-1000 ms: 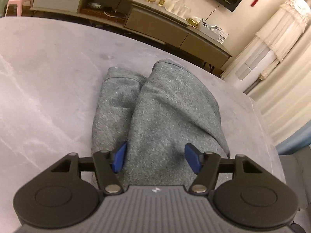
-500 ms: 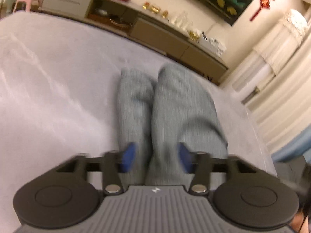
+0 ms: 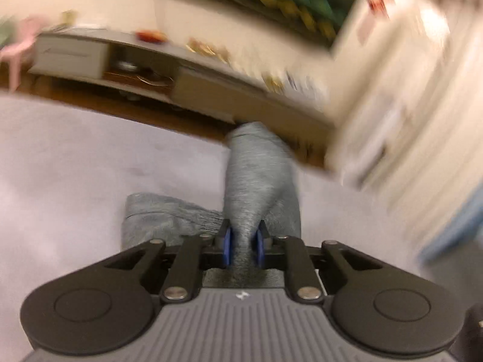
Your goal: Fold clothes
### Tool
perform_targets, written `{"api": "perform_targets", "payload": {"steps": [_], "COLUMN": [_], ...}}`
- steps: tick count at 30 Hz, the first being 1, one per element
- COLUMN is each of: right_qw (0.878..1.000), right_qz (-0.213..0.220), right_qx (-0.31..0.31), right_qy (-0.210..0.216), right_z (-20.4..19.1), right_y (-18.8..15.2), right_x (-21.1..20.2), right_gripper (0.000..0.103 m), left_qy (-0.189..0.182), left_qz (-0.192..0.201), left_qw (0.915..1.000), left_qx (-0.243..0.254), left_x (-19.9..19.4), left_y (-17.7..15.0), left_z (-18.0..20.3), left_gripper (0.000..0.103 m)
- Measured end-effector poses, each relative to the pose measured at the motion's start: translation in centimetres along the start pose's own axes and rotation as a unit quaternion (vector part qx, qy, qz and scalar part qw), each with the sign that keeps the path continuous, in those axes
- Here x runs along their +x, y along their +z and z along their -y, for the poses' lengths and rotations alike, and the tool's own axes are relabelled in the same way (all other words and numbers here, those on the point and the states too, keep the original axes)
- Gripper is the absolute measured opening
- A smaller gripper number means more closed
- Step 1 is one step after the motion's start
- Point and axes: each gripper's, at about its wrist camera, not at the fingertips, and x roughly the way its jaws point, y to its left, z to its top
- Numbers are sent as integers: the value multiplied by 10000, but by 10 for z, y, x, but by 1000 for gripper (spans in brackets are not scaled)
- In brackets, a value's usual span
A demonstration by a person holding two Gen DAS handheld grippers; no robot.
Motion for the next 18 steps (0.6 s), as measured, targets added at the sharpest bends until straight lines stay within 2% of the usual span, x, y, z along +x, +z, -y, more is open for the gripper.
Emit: {"api": "perform_targets", "payload": {"steps": [2, 4, 6, 8, 10, 11, 12, 13, 15, 18], "right_qw": [9999, 9995, 9991, 9985, 9973, 9960, 9942, 9920, 9883, 9875], "right_qz": [-12, -102, -221, -260, -246, -243, -246, -252, -383, -637], "right_qx": [27, 48, 55, 92, 299, 482, 675, 861, 980, 690], "right_qy": [118, 286, 357, 477, 623, 716, 804, 893, 1102, 1268], "right_z": [-2, -8, -14, -18, -13, -8, -2, 3, 8, -7], "right_y": [0, -2, -6, -9, -9, -10, -10, -10, -11, -12], "right_x": [2, 10, 16, 18, 19, 20, 22, 24, 30, 24], "right_gripper": [69, 69, 69, 69, 69, 69, 66, 58, 35, 28], "left_qy": [537, 611, 655, 766, 857, 904, 967, 1031, 1144, 1390], "left_qz": [-487, -655, -620, -573, -559, -557, -561, -570, -587, -506], "left_qw": [9961, 9923, 9925, 9931, 9928, 9925, 9921, 9915, 9903, 9885], "left_qx": [-510, -853, -828, -675, -620, -599, -574, -554, -535, -320], "left_x": [20, 30, 30, 28, 30, 32, 36, 40, 38, 22], "left_y": [-17, -29, -32, -33, -30, -29, -29, -29, -26, -14], "left_z": [-40, -66, -68, -58, -58, -59, -59, -58, -60, -60], "left_gripper": [17, 21, 31, 32, 38, 46, 53, 55, 57, 57]}}
